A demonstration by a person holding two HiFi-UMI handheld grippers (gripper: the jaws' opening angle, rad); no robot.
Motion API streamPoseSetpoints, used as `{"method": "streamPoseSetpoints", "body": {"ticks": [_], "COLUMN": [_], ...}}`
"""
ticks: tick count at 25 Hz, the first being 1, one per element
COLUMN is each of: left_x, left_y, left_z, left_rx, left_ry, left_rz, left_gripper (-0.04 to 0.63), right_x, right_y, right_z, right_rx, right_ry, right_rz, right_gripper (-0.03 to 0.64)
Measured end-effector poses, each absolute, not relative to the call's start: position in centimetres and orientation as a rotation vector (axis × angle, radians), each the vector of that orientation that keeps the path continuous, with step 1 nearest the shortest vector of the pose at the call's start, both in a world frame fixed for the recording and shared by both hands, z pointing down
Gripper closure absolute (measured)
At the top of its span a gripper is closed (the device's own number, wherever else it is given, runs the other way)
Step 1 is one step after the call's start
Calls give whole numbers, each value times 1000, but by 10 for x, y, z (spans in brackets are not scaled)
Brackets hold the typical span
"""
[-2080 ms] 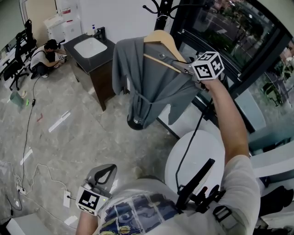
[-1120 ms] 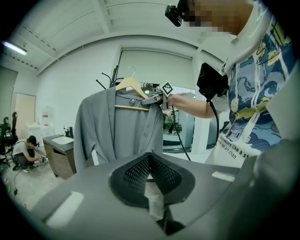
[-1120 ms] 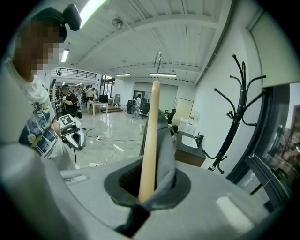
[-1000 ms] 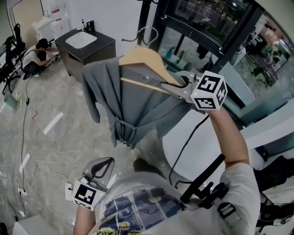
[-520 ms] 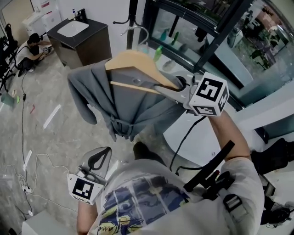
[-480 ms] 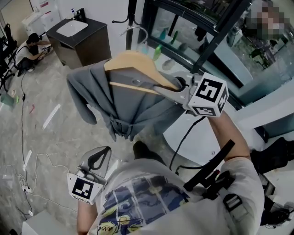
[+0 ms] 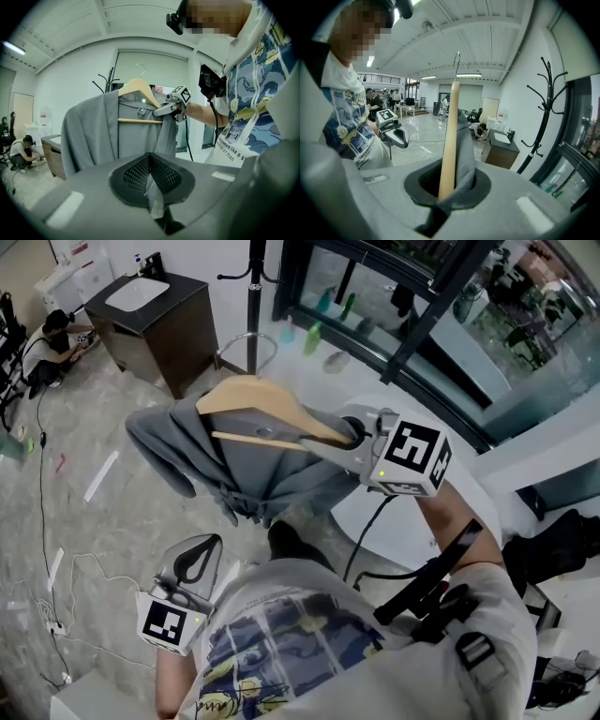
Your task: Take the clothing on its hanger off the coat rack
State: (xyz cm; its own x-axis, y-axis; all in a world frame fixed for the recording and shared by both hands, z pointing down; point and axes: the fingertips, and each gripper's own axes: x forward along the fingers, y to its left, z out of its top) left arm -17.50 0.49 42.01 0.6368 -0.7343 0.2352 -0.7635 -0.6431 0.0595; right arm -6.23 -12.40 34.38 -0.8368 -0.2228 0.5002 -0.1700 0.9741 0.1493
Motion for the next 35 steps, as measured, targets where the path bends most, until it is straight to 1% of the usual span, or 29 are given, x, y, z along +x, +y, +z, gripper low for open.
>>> {"method": "streamPoseSetpoints", "body": {"ticks": [22,35], "left_x": [-177,-176], "left_y": [2,0], "left_z": [419,421], "left_rx": [2718,2717], "left_ry": [-1221,-1212], "left_rz": [252,281], "left_gripper": [592,592], "right_x": [-76,-75], "right_y": [-100,-95], "right_z": [362,367], "right_rx": [236,218], "right_ry": [-2570,-2567], "right_rz": [-116,-117], "right_gripper": [610,609]}}
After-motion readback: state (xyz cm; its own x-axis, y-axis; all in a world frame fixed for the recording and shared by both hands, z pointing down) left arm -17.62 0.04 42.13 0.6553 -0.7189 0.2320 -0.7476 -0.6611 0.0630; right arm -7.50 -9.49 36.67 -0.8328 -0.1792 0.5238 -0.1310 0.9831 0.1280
